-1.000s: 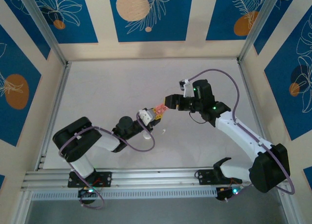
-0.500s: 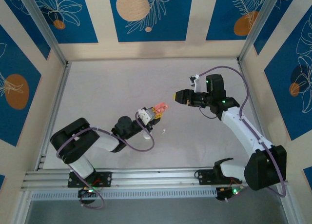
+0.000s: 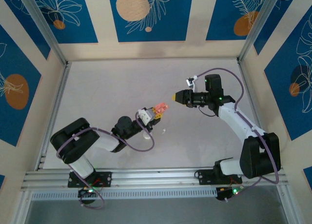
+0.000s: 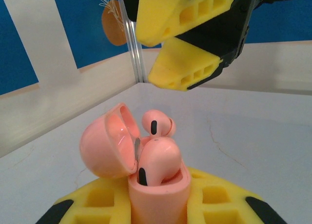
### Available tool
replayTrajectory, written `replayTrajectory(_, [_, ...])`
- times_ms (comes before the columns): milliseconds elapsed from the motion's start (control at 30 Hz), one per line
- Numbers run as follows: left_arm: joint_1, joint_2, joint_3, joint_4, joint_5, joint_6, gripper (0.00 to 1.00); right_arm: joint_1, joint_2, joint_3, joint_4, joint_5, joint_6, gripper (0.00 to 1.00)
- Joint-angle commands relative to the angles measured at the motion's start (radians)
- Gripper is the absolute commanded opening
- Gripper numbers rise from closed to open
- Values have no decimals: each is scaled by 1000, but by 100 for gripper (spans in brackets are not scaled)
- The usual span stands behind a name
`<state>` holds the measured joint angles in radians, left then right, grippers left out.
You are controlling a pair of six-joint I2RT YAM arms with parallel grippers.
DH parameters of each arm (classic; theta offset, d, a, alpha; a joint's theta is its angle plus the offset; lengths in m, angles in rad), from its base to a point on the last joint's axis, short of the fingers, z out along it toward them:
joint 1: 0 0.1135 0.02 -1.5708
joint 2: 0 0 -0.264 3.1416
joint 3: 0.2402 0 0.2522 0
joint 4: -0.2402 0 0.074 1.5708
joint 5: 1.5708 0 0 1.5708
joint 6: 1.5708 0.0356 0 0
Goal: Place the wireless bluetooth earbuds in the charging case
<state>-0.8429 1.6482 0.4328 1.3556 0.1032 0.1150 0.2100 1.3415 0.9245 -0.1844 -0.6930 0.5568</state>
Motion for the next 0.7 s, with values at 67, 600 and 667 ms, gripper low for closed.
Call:
replayTrajectory(67, [-15,-25,6,51,13,8,14,20,24,-9,19,-62,12,44])
replayTrajectory(600, [-16,-34,3,51,8,12,14,61,36,-42,-6,-56,-4,39])
replayTrajectory(667, [-15,-36,3,51,7,14,14,65,41,-41,-7,-58,-7,39])
